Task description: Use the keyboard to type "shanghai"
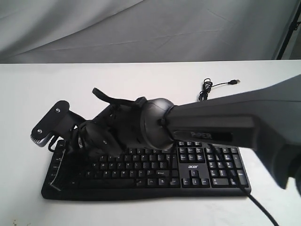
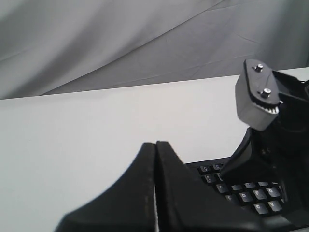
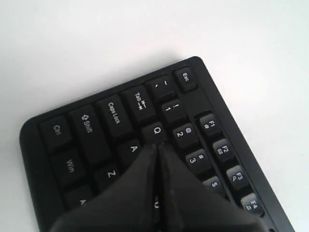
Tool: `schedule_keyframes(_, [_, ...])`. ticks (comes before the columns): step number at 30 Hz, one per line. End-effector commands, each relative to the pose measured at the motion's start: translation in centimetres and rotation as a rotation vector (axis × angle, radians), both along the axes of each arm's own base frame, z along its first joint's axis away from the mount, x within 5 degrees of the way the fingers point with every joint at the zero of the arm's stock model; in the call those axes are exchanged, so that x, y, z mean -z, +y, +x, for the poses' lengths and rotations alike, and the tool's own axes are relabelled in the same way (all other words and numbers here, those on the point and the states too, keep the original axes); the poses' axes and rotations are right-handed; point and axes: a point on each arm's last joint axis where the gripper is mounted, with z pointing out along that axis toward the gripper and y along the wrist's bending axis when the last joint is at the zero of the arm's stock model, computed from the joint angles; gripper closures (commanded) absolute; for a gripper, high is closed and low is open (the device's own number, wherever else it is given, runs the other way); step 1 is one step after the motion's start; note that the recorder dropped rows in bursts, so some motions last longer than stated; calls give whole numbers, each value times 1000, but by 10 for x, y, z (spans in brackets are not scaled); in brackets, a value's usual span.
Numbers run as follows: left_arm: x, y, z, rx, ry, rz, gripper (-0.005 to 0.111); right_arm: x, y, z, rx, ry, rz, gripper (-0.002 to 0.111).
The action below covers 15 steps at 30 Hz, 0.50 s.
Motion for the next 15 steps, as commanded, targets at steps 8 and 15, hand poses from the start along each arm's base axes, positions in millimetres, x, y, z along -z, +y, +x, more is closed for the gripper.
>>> schedule_keyframes(8, [1,0,0,4,-4,-3,107,5,-64,-6,158,64,44,108])
schedule_keyframes(15, [1,0,0,4,-4,-3,107,11,-69,-4,178,54,67,108])
